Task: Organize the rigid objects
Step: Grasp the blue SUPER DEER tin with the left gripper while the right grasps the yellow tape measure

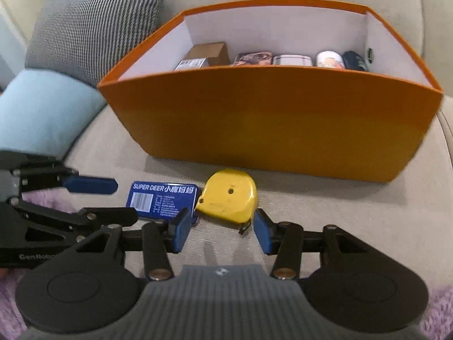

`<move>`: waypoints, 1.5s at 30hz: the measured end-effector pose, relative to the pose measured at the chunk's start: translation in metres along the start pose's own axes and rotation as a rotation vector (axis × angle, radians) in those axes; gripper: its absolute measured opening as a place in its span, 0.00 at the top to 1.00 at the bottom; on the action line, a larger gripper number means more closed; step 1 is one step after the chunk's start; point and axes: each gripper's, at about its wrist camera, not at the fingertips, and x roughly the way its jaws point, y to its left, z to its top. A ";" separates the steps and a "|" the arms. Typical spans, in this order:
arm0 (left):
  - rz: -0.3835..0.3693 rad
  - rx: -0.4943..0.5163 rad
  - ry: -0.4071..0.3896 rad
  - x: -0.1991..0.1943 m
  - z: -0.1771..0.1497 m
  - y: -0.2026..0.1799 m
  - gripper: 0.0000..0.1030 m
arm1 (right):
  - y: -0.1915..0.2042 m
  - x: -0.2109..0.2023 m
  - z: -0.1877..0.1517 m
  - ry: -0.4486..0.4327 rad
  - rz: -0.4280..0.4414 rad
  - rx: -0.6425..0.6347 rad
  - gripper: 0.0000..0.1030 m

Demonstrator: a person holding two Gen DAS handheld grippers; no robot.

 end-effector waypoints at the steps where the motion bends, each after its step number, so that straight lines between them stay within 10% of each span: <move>1: 0.001 0.022 0.007 0.003 0.002 -0.001 0.41 | 0.000 0.003 0.001 0.003 -0.001 -0.003 0.50; 18: 0.062 0.435 0.116 0.049 0.010 -0.038 0.31 | -0.002 0.041 0.012 0.052 -0.012 0.013 0.35; 34: 0.030 0.042 0.134 0.046 0.015 -0.020 0.39 | -0.022 0.023 -0.003 0.080 -0.111 0.021 0.43; 45: 0.032 0.064 0.128 0.059 0.017 -0.027 0.27 | -0.024 0.026 -0.007 0.092 -0.146 0.007 0.35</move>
